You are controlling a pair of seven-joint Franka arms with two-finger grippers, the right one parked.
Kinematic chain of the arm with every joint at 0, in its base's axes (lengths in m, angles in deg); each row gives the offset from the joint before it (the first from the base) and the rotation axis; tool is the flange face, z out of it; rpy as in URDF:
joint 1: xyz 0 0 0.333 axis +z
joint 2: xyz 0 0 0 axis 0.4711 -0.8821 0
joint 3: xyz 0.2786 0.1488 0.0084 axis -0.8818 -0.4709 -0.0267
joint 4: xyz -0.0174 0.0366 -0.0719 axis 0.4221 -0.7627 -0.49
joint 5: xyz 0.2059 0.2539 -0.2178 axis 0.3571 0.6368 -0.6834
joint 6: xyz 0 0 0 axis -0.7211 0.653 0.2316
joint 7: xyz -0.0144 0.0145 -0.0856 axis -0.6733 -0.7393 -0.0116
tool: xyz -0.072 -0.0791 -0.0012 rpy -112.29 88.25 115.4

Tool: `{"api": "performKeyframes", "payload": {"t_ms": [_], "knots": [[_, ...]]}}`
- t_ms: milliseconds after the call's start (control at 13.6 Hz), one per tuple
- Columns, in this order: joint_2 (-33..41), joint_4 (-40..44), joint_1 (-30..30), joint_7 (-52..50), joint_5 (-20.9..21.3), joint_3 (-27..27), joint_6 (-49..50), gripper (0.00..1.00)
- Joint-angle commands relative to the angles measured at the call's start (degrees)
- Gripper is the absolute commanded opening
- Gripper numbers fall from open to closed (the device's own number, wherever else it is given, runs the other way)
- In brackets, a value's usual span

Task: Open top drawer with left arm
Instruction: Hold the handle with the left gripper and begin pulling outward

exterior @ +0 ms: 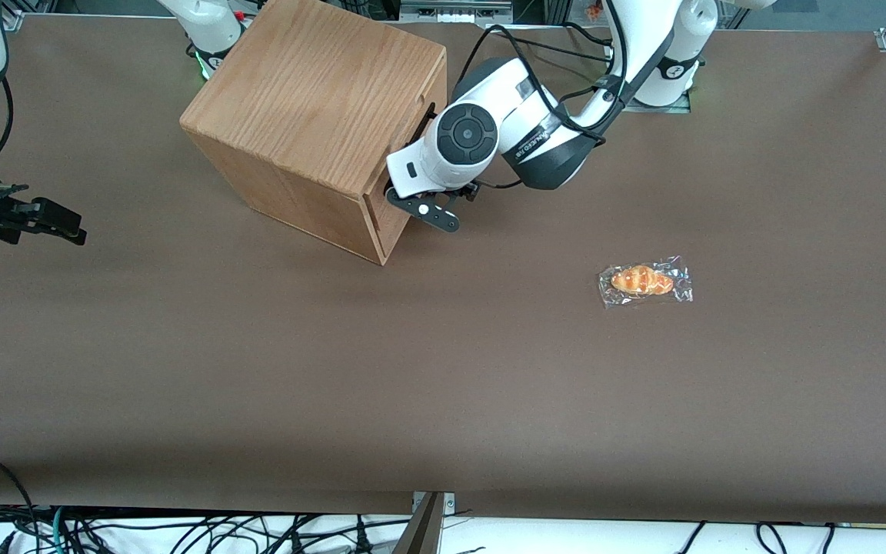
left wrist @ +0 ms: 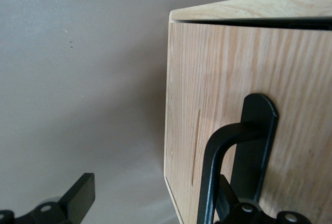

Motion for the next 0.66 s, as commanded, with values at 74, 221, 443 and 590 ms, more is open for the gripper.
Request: {"api": "performKeyframes", "payload": {"t_ms": [74, 221, 443, 590], "knots": [[0.7, -0.8, 0.0, 1.0, 2.5, 0.0, -0.3, 1.00], [0.8, -0.8, 0.0, 0.9, 4.7, 0.0, -0.3, 1.00], [0.9, -0.8, 0.2, 0.7, 4.8, 0.0, -0.2, 1.00], [1.0, -0.8, 0.7, 0.7, 4.8, 0.0, -0.1, 1.00]]}}
